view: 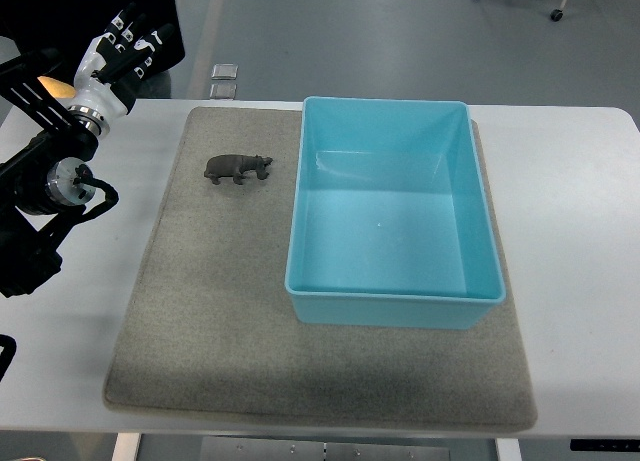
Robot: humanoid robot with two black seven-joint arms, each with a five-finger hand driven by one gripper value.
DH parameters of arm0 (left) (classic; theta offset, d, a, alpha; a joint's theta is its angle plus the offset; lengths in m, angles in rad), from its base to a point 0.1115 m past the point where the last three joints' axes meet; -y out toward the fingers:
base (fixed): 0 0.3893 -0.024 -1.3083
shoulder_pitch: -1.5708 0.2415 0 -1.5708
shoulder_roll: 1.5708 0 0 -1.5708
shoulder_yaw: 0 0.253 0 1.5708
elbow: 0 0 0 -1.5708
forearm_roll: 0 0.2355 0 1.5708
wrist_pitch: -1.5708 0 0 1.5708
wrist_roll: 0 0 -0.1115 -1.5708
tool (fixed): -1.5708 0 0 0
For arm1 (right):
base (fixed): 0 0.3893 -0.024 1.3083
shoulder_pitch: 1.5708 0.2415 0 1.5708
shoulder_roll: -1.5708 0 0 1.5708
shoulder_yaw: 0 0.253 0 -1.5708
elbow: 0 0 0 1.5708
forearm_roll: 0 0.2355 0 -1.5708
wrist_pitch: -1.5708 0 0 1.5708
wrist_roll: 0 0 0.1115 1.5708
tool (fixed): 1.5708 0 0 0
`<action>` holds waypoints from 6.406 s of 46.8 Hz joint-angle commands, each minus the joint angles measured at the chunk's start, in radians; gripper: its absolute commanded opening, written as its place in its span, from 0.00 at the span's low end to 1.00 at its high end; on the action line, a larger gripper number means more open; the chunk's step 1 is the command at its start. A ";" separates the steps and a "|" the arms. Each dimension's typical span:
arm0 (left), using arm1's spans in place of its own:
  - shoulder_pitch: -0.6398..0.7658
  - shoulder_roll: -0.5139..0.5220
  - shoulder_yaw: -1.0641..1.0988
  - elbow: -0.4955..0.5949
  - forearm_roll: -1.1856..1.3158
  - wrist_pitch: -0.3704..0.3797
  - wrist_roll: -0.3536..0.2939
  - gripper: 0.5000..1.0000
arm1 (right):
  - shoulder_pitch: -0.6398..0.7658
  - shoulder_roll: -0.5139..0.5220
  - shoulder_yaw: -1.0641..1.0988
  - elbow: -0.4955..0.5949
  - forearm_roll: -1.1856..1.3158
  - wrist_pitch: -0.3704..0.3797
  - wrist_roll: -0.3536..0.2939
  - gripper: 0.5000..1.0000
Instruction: Place brown hippo in blue box with left hand
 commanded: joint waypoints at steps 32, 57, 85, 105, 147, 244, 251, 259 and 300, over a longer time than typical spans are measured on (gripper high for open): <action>-0.005 0.000 -0.002 0.001 -0.006 0.000 0.002 0.99 | 0.000 0.000 0.000 0.000 0.000 0.000 0.000 0.87; -0.002 0.023 0.018 0.010 0.026 -0.002 -0.021 0.99 | 0.000 0.000 0.000 0.000 0.000 0.000 0.000 0.87; 0.023 0.021 0.008 0.003 0.229 -0.098 -0.021 0.99 | 0.000 0.000 0.000 0.000 0.000 0.000 0.000 0.87; -0.011 0.046 0.060 -0.002 0.379 -0.123 -0.014 0.98 | 0.000 0.000 0.000 0.000 0.000 0.000 0.000 0.87; -0.067 0.107 0.225 -0.094 1.112 -0.187 0.000 0.97 | 0.000 0.000 0.000 0.000 0.000 0.000 0.000 0.87; -0.078 0.140 0.282 -0.112 1.505 -0.178 -0.003 0.45 | 0.000 0.000 0.000 0.000 0.000 0.000 0.000 0.87; -0.080 0.138 0.282 -0.114 1.503 -0.178 -0.003 0.44 | 0.000 0.000 0.000 0.000 0.000 0.000 0.000 0.87; -0.080 0.138 0.282 -0.112 1.503 -0.176 -0.003 0.36 | 0.000 0.000 0.000 0.000 0.000 0.000 0.000 0.87; -0.095 0.140 0.262 -0.125 1.480 -0.178 0.005 0.00 | 0.000 0.000 0.000 0.000 0.000 0.000 0.000 0.87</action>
